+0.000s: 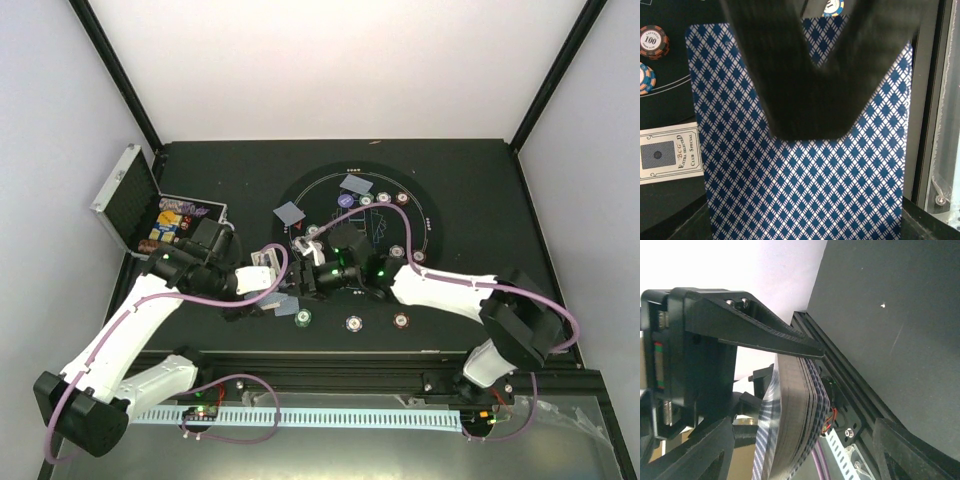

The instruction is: Distribute texas hold em gaming equipment

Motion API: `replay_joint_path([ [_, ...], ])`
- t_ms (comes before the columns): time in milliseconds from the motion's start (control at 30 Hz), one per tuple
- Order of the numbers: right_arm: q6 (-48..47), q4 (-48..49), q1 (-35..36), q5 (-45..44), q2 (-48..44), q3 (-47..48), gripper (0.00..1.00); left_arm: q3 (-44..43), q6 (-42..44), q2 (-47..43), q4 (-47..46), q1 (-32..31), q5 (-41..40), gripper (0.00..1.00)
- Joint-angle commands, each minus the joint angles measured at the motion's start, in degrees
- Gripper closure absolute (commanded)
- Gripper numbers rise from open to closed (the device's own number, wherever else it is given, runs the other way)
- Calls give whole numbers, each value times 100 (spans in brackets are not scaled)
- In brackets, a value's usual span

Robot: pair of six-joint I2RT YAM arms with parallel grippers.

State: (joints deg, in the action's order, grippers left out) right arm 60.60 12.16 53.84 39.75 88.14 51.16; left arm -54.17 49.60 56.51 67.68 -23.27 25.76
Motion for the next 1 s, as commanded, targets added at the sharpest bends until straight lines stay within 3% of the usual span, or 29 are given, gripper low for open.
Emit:
replay_joint_path([
  [0, 115, 311, 192, 129, 269, 301, 23, -96, 176, -89, 61, 16, 27, 98],
  [133, 206, 438, 277, 135, 522, 448, 26, -55, 213, -100, 29, 20, 14, 98],
  [300, 497, 942, 355, 235, 807, 451, 38, -32, 266, -123, 9, 15, 17, 99],
  [600, 829, 1595, 407, 320, 995, 340, 91, -8, 322, -106, 40, 15, 101, 96],
  [667, 854, 1687, 416, 302, 958, 258, 98, -41, 327, -105, 101, 15, 176, 73],
  [733, 866, 1747, 416, 272, 912, 158, 99, -87, 323, -93, 173, 15, 246, 41],
  [800, 839, 1770, 424, 224, 838, 68, 99, -112, 336, -93, 210, 15, 316, 34],
  [967, 689, 1619, 436, 72, 717, -45, 99, -89, 388, -166, 124, 15, 403, 31],
])
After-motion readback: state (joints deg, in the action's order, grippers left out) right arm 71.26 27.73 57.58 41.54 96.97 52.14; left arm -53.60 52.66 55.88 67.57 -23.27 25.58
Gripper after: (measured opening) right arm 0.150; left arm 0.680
